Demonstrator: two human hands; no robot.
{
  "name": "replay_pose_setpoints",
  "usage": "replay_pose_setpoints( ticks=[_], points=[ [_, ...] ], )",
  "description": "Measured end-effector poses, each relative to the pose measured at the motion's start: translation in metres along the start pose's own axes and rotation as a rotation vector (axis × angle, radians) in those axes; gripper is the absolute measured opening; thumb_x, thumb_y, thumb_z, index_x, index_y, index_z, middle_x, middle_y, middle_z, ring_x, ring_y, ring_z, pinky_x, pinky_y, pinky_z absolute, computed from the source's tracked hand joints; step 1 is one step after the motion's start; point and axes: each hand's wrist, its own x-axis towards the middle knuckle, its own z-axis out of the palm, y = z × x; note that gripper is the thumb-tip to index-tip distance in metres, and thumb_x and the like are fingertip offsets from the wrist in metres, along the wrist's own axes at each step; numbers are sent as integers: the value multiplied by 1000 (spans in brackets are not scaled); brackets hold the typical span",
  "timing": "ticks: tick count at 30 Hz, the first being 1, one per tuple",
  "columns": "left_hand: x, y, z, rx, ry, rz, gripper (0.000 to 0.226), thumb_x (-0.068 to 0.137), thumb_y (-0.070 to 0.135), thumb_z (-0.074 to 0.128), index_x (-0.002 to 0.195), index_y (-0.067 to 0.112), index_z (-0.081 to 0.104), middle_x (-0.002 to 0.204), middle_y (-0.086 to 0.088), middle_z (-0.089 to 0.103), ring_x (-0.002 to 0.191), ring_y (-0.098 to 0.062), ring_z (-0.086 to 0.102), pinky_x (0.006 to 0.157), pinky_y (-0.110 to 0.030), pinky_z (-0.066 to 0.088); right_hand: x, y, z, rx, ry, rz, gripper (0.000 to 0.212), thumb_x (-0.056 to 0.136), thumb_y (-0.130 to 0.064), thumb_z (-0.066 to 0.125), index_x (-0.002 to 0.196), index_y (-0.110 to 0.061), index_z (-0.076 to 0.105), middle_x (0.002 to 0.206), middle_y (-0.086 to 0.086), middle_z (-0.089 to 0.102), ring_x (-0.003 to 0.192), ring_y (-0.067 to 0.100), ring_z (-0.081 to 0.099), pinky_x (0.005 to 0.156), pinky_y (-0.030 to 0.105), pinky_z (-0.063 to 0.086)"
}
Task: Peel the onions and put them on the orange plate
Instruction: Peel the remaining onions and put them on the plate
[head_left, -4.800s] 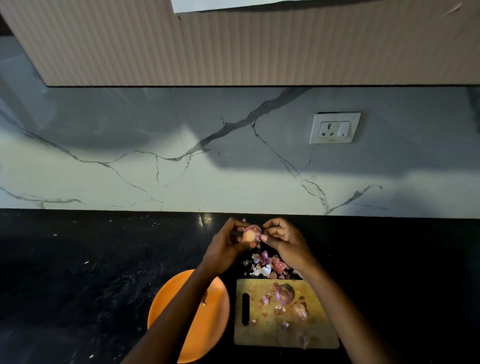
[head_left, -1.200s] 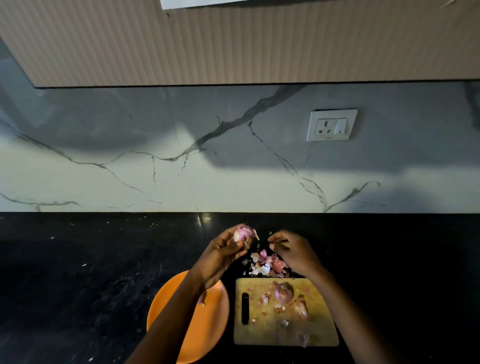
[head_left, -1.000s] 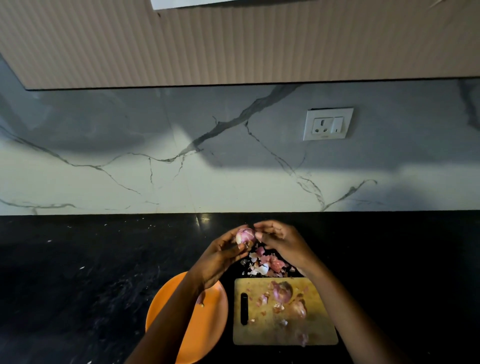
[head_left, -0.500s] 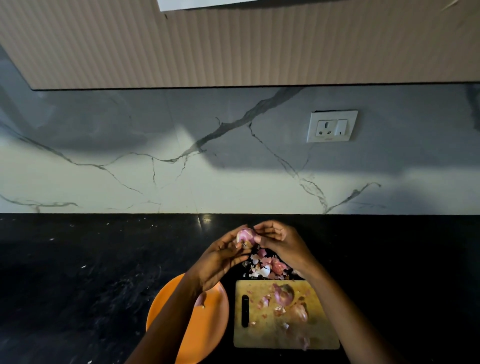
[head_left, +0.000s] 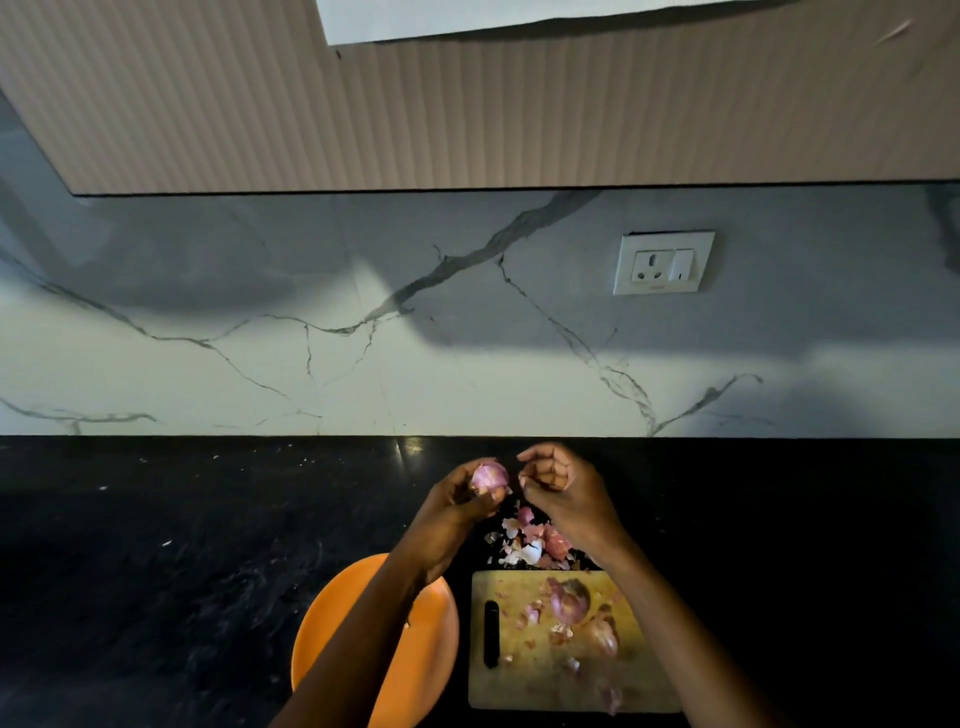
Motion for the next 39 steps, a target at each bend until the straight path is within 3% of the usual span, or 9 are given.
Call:
replay_pose_setpoints(
  ticks=[5,8,13,17,24,29,32,35,39],
  points=[
    [-2,2,-6,52,7,34,50,84,6,72,131,12,57,125,-10,67,113,-20,66,89,-27,54,5,15,-19,-176,21,86,19,92,-13,71,96,-31,68,93,-7,74,85,1,71,82,29,60],
    [-3,2,-7,146,48,78,51,81,1,74,128,8,55,123,-11,67,114,-24,66,89,-28,56,3,16,-23,-298,21,46,24,91,-7,72,94,-30,70,95,-13,73,88,-8,67,82,18,57],
    [1,1,-6,356,91,191,51,75,0,83,119,10,59,117,-6,67,104,-20,69,84,-32,59,4,0,-15,-263,-8,-6,20,93,-12,69,104,-28,72,101,-17,73,94,-9,66,81,8,49],
    [3,-1,-4,445,136,216,53,71,8,88,116,18,60,113,-4,71,101,-18,71,85,-39,61,1,-16,-3,-129,-99,-45,24,86,-28,79,108,-35,71,104,-16,73,96,-1,68,81,19,57],
    [-2,0,1,521,156,265,52,71,4,87,114,15,59,110,0,70,96,-15,72,76,-33,62,2,-14,8,-131,3,-87,11,86,-13,78,92,-21,76,91,-9,75,87,3,70,78,21,56],
    [-3,-1,2,515,180,255,52,71,6,87,114,14,59,111,1,70,98,-11,70,79,-29,61,5,-7,0,-228,70,-47,10,90,-12,73,95,-20,73,87,-11,73,82,-2,69,76,20,58],
    [-3,1,1,511,187,250,53,71,7,87,115,13,59,110,3,71,98,-7,70,79,-25,59,7,2,-7,-290,88,-13,20,92,-3,68,104,-18,73,99,-9,73,91,-4,67,86,19,56],
    [-2,1,1,536,192,251,52,71,8,88,114,17,59,109,3,71,98,-9,70,77,-25,59,3,-1,-7,-236,19,-35,17,95,-10,68,108,-19,73,101,-15,71,93,-11,65,82,7,49],
    [0,0,3,549,191,238,51,73,5,86,114,17,58,108,3,69,93,-4,70,72,-20,57,0,-5,1,-157,-79,-44,16,97,-22,66,111,-24,73,102,-12,75,95,-2,70,79,19,58]
  ],
)
